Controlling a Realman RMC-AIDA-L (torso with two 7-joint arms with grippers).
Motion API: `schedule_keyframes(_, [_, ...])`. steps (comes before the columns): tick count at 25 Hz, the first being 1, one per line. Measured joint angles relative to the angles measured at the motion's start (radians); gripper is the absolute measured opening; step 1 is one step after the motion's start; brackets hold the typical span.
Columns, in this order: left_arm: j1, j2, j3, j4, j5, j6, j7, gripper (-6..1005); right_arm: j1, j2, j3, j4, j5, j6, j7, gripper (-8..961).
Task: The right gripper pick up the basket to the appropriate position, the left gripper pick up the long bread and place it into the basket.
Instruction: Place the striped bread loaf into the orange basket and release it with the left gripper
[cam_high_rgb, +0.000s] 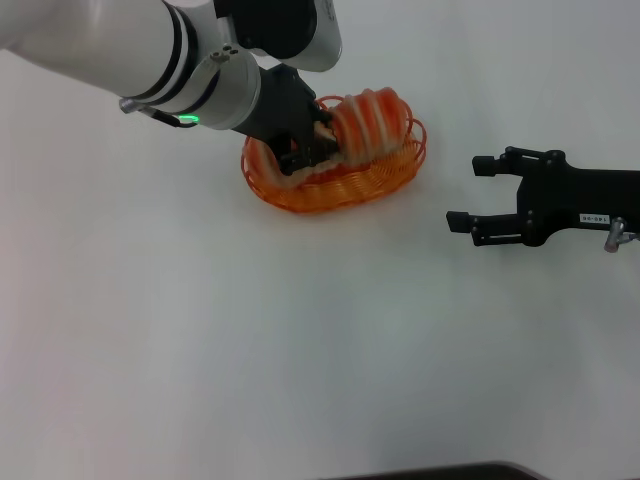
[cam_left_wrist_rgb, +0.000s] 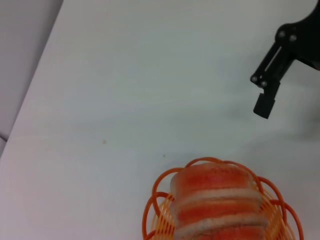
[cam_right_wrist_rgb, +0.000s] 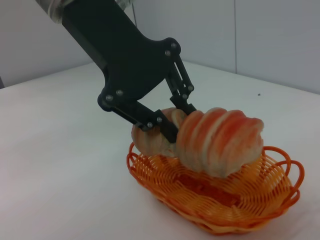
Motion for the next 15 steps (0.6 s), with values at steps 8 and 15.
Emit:
schedule_keyframes(8, [0.029, -0.001, 0.014, 0.019, -0.008, -0.039, -0.009, 392, 0.001, 0.0, -0.001, 0.001, 0.0, 0.0, 0.0, 928])
schedule_keyframes(15, [0.053, 0.003, -0.008, 0.041, -0.06, -0.037, -0.008, 582, 0.001, 0.0, -0.002, 0.002, 0.0, -0.004, 0.0, 928])
